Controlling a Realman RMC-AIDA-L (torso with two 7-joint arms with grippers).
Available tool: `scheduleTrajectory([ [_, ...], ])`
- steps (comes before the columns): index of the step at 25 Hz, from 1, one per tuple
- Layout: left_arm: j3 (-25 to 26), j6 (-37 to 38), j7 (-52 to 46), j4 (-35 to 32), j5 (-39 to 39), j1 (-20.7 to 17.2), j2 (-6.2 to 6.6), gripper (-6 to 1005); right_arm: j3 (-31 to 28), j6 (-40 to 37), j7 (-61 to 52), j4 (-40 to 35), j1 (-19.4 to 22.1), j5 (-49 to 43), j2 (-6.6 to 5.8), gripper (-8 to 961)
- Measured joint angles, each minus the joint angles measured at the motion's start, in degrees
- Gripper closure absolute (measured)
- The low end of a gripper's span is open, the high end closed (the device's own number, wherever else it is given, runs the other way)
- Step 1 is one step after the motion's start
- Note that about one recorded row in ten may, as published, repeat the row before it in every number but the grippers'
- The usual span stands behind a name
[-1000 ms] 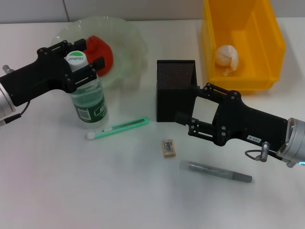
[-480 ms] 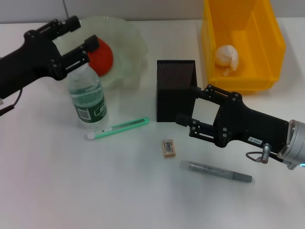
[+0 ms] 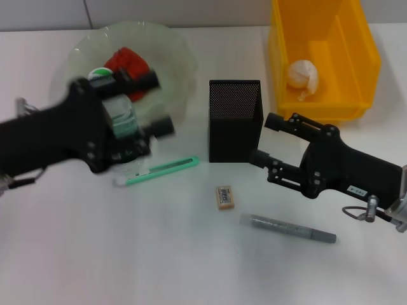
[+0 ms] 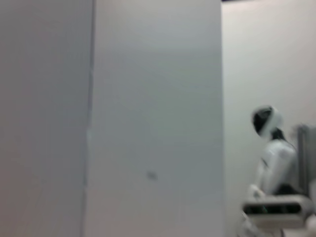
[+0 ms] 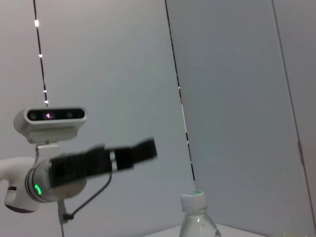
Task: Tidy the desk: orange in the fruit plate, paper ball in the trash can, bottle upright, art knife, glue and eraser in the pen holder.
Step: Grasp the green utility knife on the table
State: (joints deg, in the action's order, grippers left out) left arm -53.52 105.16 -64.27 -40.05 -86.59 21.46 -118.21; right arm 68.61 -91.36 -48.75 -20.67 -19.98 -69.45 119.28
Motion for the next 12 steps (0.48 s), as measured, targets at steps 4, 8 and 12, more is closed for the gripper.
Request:
scheduleTrajectory([
  [4, 0.0, -0.8, -0.6, 1.47, -3.76, 1.23, -0.17, 348, -0.26, 0.0, 0.01, -0.1, 0.32, -0.21, -0.06, 232],
  [8, -0.14, -5.06, 2.34, 7.14, -3.87, 2.78, -0.47, 348, -0.25, -0.04, -1.92, -3.69, 1.46, -0.53, -1.25, 232],
  [12, -1.04, -5.9, 3.19, 9.36, -4.08, 3.66, -0.39, 348, -1.51, -0.88, -10.23, -11.15, 3.68, -1.93, -3.12, 231],
])
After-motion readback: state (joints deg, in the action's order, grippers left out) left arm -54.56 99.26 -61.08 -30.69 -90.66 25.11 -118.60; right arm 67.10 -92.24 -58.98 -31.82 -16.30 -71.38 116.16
